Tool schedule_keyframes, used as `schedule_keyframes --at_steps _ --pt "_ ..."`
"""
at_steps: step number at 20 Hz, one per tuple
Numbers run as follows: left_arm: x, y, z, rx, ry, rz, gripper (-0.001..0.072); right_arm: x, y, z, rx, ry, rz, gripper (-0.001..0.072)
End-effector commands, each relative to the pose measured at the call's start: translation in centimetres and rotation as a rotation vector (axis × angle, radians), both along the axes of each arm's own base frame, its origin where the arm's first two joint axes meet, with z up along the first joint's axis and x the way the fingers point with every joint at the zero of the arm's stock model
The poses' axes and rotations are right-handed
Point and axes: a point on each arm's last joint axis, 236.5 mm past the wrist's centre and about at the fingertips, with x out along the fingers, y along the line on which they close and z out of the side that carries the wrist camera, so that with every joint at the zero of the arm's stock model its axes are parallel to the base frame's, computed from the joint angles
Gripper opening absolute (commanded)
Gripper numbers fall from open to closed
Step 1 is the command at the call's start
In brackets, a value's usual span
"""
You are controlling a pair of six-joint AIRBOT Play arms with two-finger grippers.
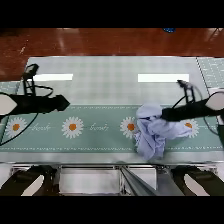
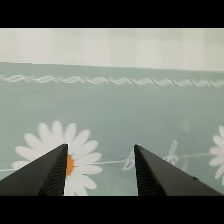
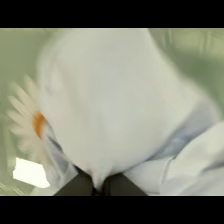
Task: Fold the shirts.
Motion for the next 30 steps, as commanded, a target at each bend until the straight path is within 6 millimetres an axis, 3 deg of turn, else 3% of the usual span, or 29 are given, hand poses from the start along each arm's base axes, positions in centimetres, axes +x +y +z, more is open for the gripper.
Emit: schedule_keyframes --at_steps 1,3,7,12,15,18,24,27,30 --pt "-0.9 3.4 2.4 -0.019 -0.044 0.110 0.0509 3.8 0.9 14.0 0.030 -0.329 0.040 0.0021" --pt "-1.5 3.4 3.7 -0.024 -0.096 0.114 0.0509 4.0 2.1 21.7 0.089 -0.504 0.057 0.0021" --pt "-3.1 2.4 2.9 -0.067 -0.088 0.107 0.0509 2.8 3.3 33.1 0.145 -0.784 0.105 0.0021" --pt "-3.1 2.4 1.9 -0.067 -0.078 0.105 0.0508 0.8 3.2 42.5 0.124 -1.026 0.135 0.0021" --pt "-2.7 2.5 1.7 -0.064 -0.095 0.111 0.0508 -0.5 4.2 45.7 0.158 -1.097 0.178 0.0021" --pt "-2.5 2.6 1.8 -0.049 -0.114 0.093 0.0509 -1.8 6.3 44.5 0.226 -1.027 0.272 0.0021" --pt "-1.6 3.6 2.2 -0.010 -0.161 0.104 0.0509 -3.7 11.0 38.3 0.247 -0.801 0.472 0.0021" --pt "-1.4 3.9 2.2 0.005 -0.170 0.107 0.0509 -4.8 15.4 31.7 0.248 -0.613 0.582 0.0021" --pt "-1.4 3.9 2.2 0.003 -0.170 0.107 0.0509 -5.0 21.6 22.5 0.291 -0.446 0.620 0.0021"
